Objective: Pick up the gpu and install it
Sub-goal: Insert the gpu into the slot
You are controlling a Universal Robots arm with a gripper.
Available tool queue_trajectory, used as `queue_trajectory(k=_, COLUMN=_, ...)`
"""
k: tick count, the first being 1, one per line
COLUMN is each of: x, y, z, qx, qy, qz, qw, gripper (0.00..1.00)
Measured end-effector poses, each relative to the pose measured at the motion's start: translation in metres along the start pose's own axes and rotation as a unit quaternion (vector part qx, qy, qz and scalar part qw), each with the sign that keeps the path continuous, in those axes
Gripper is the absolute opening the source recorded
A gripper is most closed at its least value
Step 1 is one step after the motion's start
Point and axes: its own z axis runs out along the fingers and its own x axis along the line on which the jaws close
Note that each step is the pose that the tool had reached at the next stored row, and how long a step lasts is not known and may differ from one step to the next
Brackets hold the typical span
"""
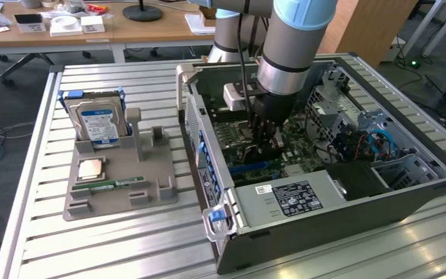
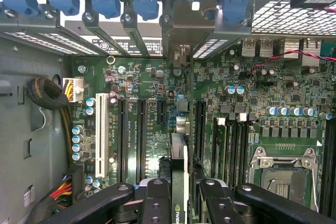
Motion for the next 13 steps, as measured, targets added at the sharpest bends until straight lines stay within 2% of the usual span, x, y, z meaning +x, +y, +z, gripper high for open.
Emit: queue_trajectory(k=13, x=0.0001, y=0.001, z=0.0037, qx=0.0, qy=0.0001, qz=0.0, qw=1.0, gripper=0.26)
